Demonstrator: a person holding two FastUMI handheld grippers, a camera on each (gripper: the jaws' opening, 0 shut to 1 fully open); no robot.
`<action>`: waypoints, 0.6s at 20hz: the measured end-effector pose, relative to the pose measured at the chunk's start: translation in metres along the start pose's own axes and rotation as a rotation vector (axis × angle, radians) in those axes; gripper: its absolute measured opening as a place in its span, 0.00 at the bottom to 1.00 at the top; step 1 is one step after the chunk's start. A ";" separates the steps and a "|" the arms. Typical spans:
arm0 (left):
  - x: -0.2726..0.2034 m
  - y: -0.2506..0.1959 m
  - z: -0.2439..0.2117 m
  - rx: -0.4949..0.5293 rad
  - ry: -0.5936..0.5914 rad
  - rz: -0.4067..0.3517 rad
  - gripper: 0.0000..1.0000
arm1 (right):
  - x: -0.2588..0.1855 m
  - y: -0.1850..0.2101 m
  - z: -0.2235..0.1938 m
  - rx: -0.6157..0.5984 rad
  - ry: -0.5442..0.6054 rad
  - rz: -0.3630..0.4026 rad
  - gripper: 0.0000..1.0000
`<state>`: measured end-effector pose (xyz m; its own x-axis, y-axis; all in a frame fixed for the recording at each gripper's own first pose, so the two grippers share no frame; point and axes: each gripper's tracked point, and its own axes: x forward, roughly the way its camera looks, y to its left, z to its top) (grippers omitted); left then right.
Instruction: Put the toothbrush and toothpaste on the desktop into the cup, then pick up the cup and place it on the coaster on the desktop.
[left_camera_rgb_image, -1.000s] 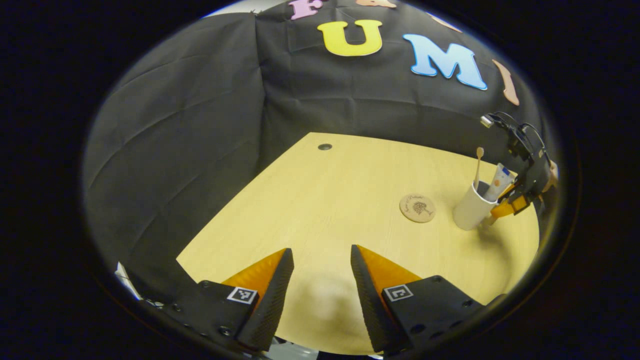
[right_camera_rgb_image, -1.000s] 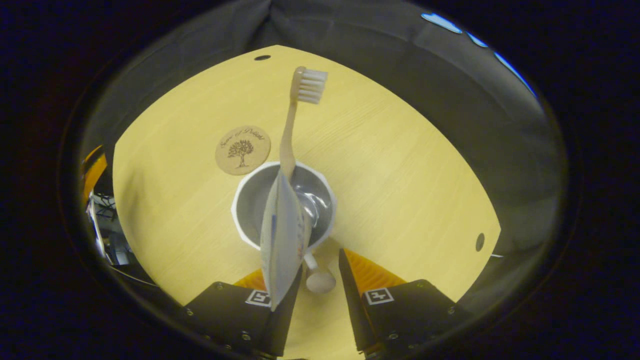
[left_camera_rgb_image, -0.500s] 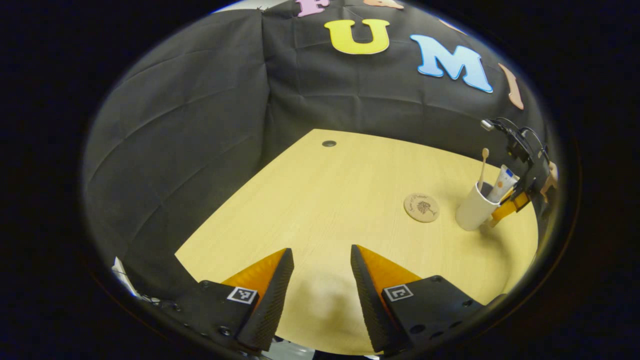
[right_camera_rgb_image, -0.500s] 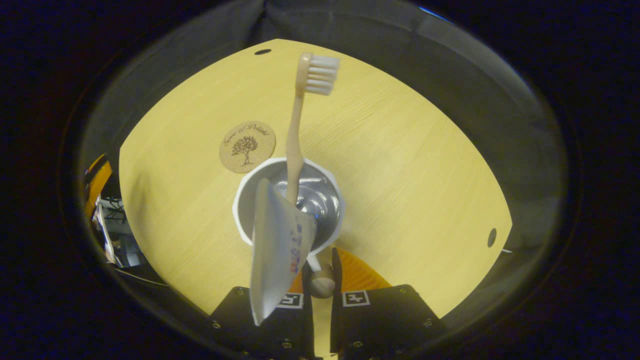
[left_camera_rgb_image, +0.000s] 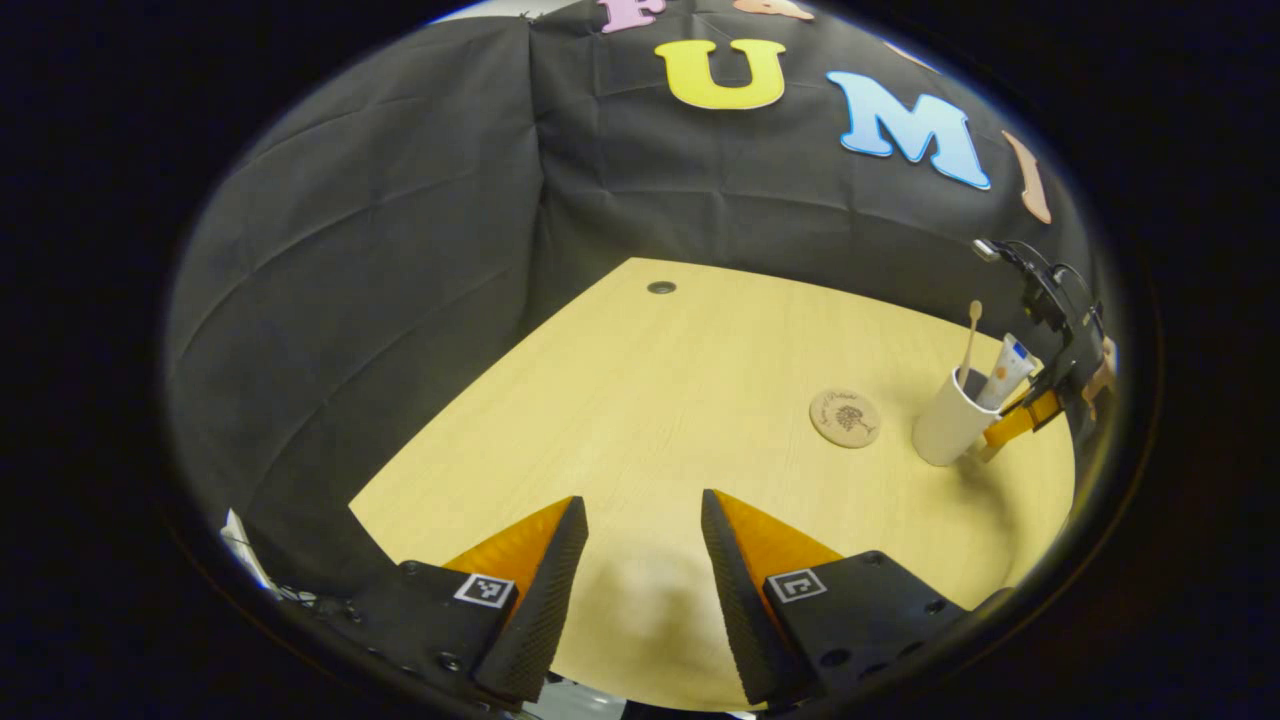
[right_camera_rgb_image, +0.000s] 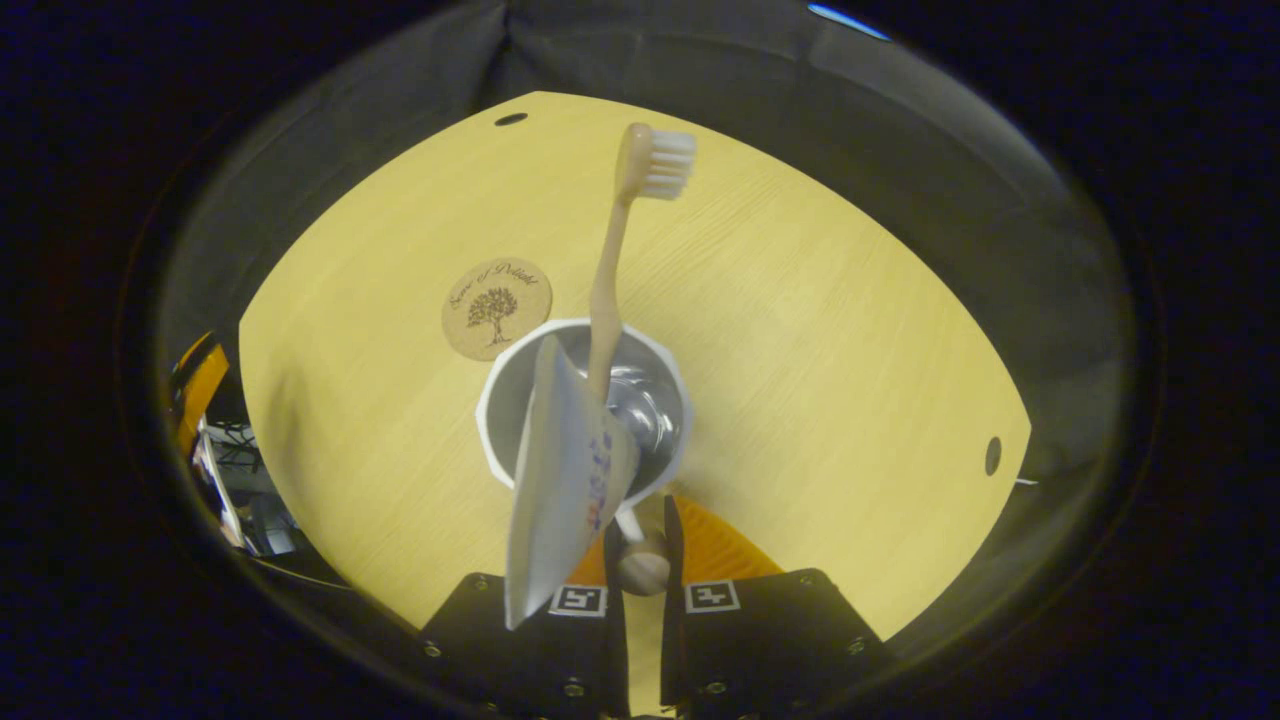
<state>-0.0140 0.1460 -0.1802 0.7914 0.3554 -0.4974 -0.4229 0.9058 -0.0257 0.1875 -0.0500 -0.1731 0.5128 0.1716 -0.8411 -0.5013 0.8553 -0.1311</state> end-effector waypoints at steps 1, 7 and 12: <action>0.000 0.000 0.001 0.002 -0.002 0.001 0.77 | -0.001 0.003 0.001 0.015 -0.013 0.013 0.13; 0.001 0.006 -0.004 -0.002 0.002 0.006 0.77 | -0.004 0.018 0.020 0.066 -0.084 0.040 0.13; -0.001 0.020 -0.003 -0.004 -0.001 0.018 0.77 | -0.001 0.043 0.049 0.093 -0.113 0.062 0.14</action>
<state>-0.0251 0.1633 -0.1829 0.7840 0.3719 -0.4970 -0.4387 0.8984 -0.0198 0.1994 0.0105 -0.1524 0.5602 0.2751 -0.7814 -0.4709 0.8818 -0.0272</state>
